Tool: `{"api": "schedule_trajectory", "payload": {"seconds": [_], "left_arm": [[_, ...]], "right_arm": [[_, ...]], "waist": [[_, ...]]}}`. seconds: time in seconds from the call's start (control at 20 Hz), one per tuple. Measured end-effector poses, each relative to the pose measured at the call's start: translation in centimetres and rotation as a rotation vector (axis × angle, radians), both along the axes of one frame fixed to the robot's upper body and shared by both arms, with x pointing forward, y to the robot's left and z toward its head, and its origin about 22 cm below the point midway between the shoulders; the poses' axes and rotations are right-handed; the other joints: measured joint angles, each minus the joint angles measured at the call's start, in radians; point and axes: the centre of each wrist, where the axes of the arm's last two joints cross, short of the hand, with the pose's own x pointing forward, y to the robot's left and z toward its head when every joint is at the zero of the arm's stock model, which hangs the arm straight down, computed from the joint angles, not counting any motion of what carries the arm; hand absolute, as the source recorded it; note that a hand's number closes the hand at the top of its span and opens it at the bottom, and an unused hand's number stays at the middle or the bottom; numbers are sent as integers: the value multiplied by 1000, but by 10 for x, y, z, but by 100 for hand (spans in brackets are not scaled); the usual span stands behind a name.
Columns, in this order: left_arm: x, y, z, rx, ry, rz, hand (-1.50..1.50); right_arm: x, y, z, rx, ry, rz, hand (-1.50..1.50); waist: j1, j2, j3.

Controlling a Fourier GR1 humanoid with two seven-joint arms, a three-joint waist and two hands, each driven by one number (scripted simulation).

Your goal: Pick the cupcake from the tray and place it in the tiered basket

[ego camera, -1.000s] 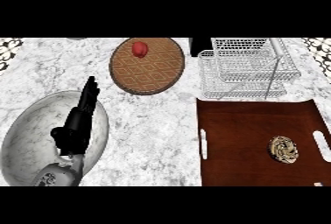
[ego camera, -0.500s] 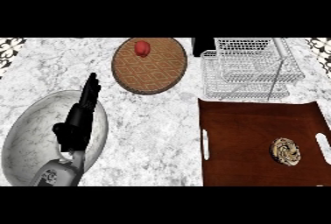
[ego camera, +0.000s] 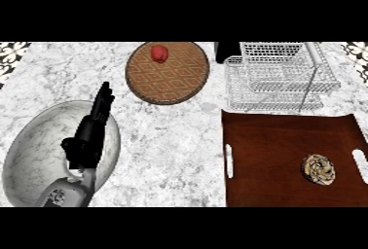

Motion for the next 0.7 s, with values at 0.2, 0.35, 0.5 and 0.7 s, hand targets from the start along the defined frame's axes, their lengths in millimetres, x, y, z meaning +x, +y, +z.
{"api": "schedule_trajectory", "payload": {"seconds": [0.2,0.35,0.5,0.7], "left_arm": [[2,3,3,3,-1,-6,0],[0,2,0,-6,0,-4,0],[-1,-3,-3,-13,-3,-7,0],[4,-3,2,-5,-8,-8,0]], "right_arm": [[2,0,-11,-58,-4,-11,-150],[4,-5,-22,-96,-27,-16,-150],[6,-12,-33,-133,-59,-4,-150],[10,-19,-53,-174,-85,28,-150]], "waist": [[3,1,0],[4,1,0],[3,0,0],[5,0,0]]}}
